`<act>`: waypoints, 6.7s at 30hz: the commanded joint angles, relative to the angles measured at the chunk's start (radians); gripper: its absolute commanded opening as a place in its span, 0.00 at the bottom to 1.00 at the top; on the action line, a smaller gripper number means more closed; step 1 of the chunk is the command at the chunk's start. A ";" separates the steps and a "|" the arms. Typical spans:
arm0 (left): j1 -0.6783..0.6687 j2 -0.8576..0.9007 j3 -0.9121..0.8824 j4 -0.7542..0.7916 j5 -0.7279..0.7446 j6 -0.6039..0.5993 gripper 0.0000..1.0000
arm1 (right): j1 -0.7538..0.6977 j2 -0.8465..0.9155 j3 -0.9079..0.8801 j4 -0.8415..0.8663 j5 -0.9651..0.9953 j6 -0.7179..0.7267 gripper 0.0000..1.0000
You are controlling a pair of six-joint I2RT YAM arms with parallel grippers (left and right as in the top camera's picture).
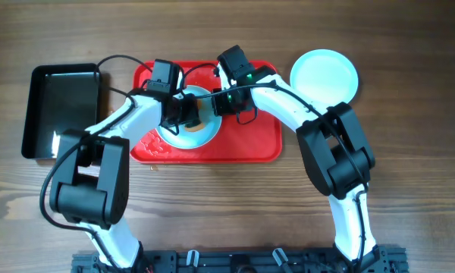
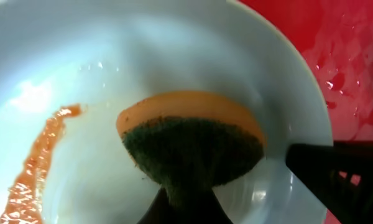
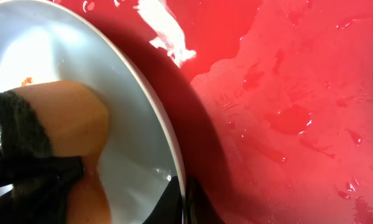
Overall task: Clean dirty plates on tray and stack at the side
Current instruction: 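Scrub the held plate with the sponge in the left gripper, then lift the plate off the tray with the right gripper, move right, then lower the plate onto the stack and open the right gripper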
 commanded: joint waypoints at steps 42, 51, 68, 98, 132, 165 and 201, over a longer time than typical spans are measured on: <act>-0.013 -0.029 0.018 -0.219 -0.129 0.013 0.04 | 0.000 0.072 -0.016 -0.045 0.071 0.004 0.04; -0.011 -0.031 0.018 -0.306 -0.627 0.013 0.04 | -0.008 0.072 -0.016 -0.052 0.071 0.004 0.04; -0.011 -0.131 0.135 -0.224 -0.520 -0.038 0.04 | -0.014 0.072 -0.016 -0.063 0.070 0.005 0.04; 0.023 0.077 0.136 -0.293 -0.806 -0.037 0.04 | -0.025 0.072 -0.014 -0.083 0.071 0.005 0.04; 0.023 -0.245 0.150 -0.354 -0.438 -0.119 0.04 | 0.037 -0.336 0.323 -0.193 0.944 -0.555 0.04; 0.023 -0.219 0.150 -0.342 -0.379 -0.120 0.04 | 0.042 -0.350 0.322 -0.383 0.887 -0.266 0.04; 0.023 -0.219 0.150 -0.334 -0.380 -0.119 0.04 | -0.751 -0.338 -0.310 0.102 0.167 0.010 0.62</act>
